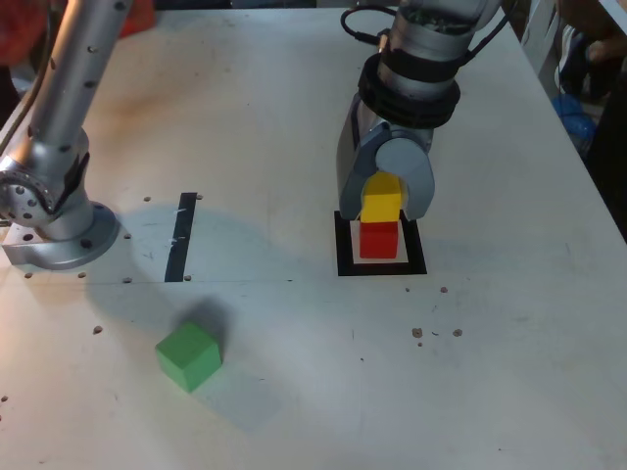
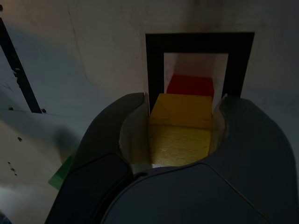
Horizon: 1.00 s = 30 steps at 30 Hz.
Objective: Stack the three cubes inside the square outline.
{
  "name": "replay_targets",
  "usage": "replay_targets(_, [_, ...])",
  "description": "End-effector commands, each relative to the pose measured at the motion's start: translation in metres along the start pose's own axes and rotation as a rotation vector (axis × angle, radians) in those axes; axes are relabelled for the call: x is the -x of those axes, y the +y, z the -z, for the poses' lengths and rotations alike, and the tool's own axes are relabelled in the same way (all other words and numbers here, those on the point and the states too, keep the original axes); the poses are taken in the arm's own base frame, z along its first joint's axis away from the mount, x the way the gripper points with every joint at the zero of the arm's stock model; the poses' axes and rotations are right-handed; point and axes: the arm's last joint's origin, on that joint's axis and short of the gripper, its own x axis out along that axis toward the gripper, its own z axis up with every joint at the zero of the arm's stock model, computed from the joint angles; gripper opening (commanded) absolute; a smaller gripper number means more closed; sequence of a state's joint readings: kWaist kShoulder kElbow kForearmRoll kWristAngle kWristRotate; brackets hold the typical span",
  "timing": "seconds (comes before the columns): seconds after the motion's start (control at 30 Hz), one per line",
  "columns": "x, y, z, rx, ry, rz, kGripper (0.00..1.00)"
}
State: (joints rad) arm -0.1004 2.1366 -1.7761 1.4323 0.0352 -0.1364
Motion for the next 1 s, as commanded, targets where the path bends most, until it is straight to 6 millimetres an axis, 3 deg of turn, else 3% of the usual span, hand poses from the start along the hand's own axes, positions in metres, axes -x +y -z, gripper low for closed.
replay_targets(0.0, [-0.004, 0.001, -0.003, 0.000, 0.008, 0.001, 0.15])
replay_targets(0.27, [-0.008, 0.000, -0.005, 0.000, 0.020, 0.014, 0.17])
replay_targets(0.47, [-0.011, -0.001, -0.008, -0.005, 0.028, 0.016, 0.28])
replay_targets(0.6, [-0.014, -0.002, -0.009, -0.012, 0.037, 0.020, 0.45])
replay_targets(0.8, [-0.015, -0.002, -0.010, -0.024, 0.045, 0.036, 0.82])
replay_targets(0.97, [0.007, 0.001, 0.008, -0.026, 0.019, 0.024, 0.98])
